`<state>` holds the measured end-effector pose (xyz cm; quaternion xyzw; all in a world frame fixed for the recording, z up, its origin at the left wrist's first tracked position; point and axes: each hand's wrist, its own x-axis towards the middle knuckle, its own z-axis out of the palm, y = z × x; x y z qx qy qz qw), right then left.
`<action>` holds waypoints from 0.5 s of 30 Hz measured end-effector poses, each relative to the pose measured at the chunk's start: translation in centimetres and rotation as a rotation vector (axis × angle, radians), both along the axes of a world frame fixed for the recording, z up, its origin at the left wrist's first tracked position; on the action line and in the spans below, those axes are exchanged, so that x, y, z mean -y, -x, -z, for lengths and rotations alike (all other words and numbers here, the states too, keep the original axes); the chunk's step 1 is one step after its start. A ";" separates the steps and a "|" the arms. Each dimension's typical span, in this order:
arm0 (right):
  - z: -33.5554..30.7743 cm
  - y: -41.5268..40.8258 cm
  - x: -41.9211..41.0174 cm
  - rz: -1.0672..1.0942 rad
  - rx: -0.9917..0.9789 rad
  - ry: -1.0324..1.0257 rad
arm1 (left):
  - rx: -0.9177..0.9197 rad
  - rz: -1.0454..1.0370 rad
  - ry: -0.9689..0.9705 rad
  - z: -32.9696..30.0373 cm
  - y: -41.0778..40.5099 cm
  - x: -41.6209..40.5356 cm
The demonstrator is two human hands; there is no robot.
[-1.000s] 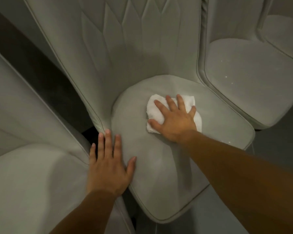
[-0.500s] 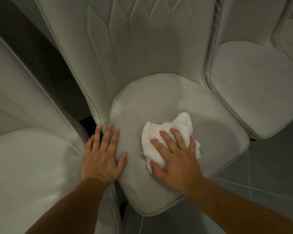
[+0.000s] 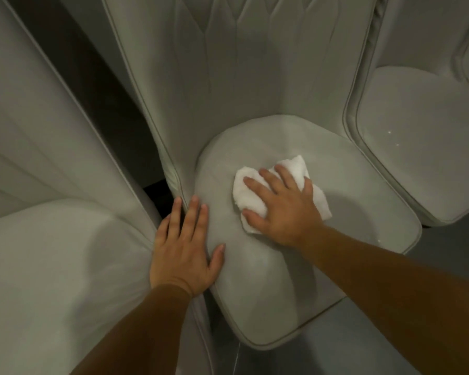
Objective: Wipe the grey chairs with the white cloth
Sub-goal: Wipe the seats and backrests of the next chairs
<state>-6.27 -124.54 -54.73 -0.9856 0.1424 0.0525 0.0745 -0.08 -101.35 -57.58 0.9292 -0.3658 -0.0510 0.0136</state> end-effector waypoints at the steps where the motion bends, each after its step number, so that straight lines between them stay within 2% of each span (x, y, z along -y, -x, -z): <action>1: 0.0 -1.1 0.1 0.027 0.018 0.000 | -0.011 -0.006 0.007 0.0 0.0 0.0; 5: 0.6 -4.5 0.6 0.107 0.049 0.016 | 0.011 -0.019 0.056 0.2 -0.1 0.0; 15: 1.3 -4.3 1.1 0.063 0.150 0.000 | 0.058 -0.016 0.156 0.7 0.0 -0.2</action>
